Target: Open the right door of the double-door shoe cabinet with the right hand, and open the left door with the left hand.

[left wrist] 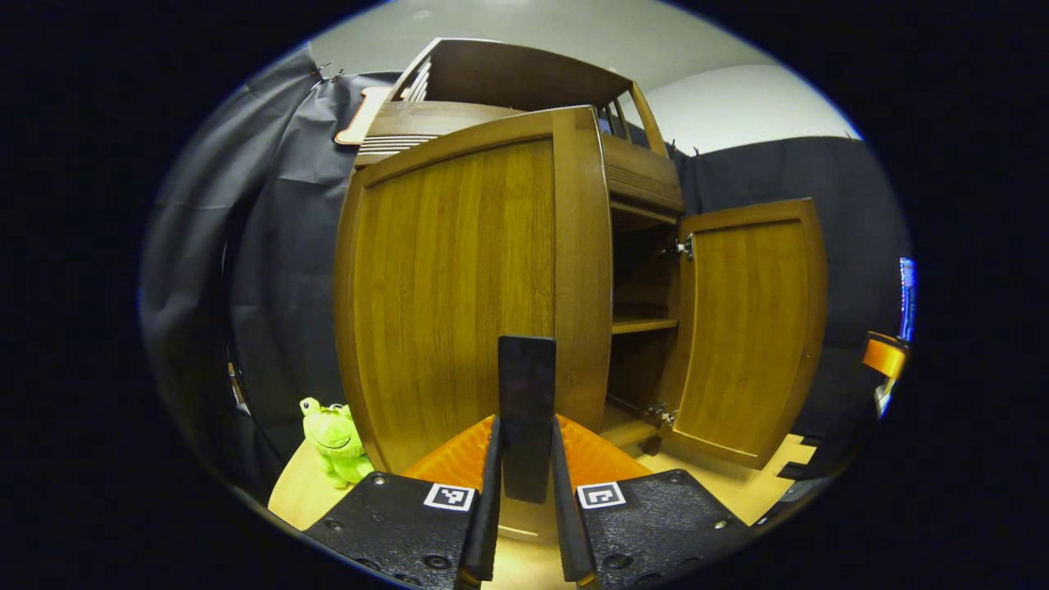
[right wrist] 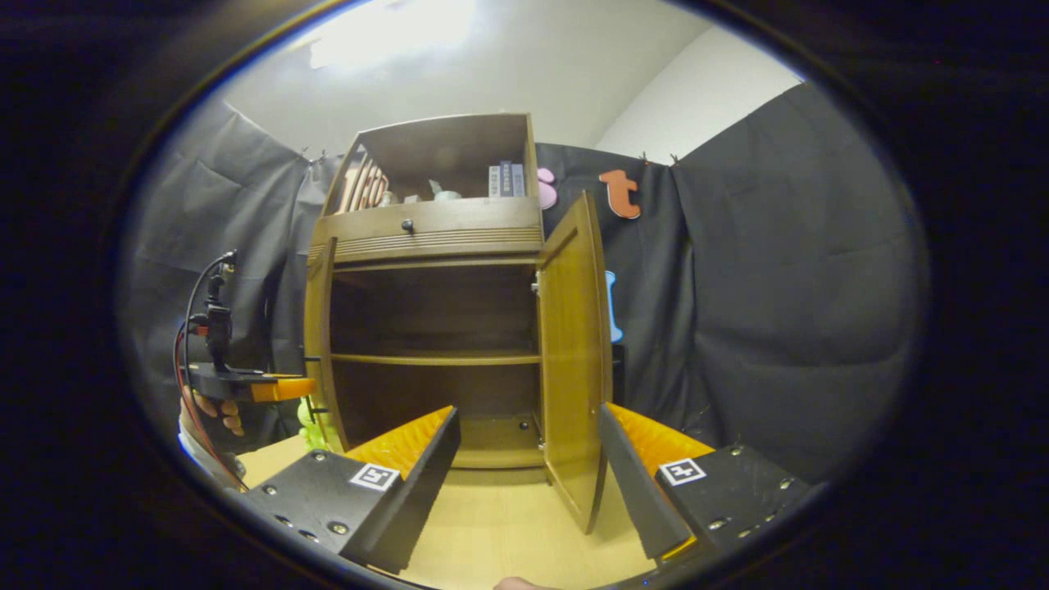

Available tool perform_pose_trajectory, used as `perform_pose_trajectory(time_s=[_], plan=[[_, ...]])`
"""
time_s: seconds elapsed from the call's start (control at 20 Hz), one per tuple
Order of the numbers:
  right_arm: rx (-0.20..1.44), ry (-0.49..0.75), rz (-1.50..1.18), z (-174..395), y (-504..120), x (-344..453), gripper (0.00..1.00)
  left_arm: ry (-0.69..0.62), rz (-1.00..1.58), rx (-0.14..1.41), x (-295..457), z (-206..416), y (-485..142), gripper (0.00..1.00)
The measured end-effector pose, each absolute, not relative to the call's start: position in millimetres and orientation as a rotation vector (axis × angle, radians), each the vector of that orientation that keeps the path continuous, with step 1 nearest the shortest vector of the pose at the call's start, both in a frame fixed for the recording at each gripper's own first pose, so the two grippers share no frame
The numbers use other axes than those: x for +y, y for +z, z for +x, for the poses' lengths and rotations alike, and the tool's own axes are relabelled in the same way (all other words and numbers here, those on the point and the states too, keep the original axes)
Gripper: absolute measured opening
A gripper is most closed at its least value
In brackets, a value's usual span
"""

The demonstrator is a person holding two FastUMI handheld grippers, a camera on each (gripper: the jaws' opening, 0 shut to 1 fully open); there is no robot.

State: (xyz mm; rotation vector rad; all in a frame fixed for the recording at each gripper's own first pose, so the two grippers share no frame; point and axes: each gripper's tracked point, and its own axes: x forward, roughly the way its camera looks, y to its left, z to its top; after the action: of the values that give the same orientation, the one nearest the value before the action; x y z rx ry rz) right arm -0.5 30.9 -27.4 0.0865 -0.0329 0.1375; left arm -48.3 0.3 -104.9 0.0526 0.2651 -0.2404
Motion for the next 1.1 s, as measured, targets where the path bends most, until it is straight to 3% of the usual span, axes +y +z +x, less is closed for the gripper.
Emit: perform_pose_trajectory(time_s=[0.05, 0.1, 0.15, 0.4, 0.5, 0.85, 1.1], plan=[[-0.029, 0.140, 0.075, -1.9, -29.3, 34.3, 0.99, -0.251, 0.041, 0.264, 3.2, -51.8, -102.7, 0.31], [-0.028, 0.136, 0.062, -2.5, -32.3, 36.7, 0.96, -0.254, 0.031, 0.271, 8.0, -56.9, -101.4, 0.32], [-0.033, 0.131, 0.054, -3.1, -31.9, 39.4, 0.99, -0.255, 0.025, 0.279, 11.7, -60.9, -99.9, 0.32], [-0.049, 0.148, 0.076, -7.1, -30.3, 54.6, 0.96, -0.251, 0.044, 0.288, 30.8, -77.0, -92.4, 0.29], [-0.051, 0.145, 0.087, -5.5, -32.7, 54.8, 0.99, -0.233, 0.050, 0.286, 38.8, -83.2, -90.2, 0.29], [-0.030, 0.142, 0.096, 1.6, -41.7, 57.4, 0.96, -0.111, 0.088, 0.285, 69.7, -102.7, -81.6, 0.20], [-0.046, 0.102, 0.058, 3.7, -43.8, 54.1, 1.00, 0.010, 0.157, 0.265, 101.5, -115.7, -75.0, 0.10]])
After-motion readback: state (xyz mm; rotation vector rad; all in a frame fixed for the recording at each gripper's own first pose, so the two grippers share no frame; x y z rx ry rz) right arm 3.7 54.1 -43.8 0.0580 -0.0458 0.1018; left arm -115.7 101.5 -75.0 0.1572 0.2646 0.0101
